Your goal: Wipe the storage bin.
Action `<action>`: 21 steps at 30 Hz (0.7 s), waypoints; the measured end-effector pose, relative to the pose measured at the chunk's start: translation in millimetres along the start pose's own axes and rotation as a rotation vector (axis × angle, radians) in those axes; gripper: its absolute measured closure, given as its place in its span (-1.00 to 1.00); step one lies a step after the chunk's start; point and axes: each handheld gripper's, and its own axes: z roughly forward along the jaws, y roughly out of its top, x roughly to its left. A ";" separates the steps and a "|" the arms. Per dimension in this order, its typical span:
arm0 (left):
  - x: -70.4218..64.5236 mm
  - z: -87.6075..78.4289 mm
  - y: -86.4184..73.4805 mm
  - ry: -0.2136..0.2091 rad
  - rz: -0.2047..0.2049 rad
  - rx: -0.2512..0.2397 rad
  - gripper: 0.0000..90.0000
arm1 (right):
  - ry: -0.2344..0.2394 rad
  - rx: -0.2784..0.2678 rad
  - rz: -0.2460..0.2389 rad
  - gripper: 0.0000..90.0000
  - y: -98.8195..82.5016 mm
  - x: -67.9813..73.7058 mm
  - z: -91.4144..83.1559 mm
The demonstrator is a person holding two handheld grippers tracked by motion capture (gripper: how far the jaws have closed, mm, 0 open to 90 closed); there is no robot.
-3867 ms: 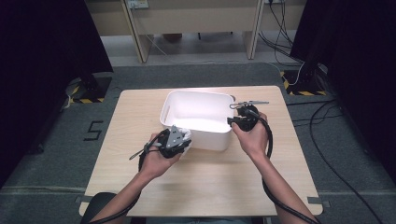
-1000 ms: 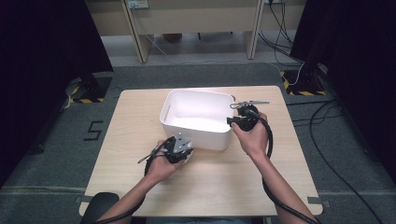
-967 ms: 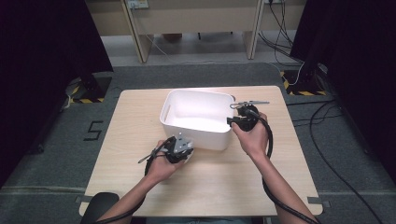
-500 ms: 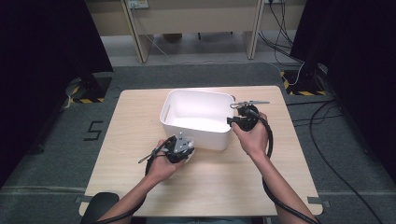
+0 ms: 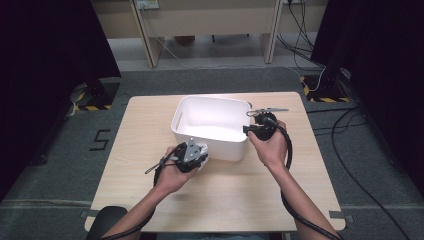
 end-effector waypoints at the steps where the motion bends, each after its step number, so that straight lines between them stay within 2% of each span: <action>1: 0.0 -0.8 0.8 0.000 -0.003 -0.003 0.68 | -0.001 0.001 0.000 0.58 0.1 0.1 0.0; 11: 2.0 -11.8 12.9 0.014 0.006 -0.033 0.68 | -0.001 0.000 0.000 0.58 0.0 -0.1 0.0; 21: 2.0 -15.1 17.9 0.018 0.013 -0.040 0.68 | 0.000 -0.001 -0.001 0.58 -0.1 -0.4 0.0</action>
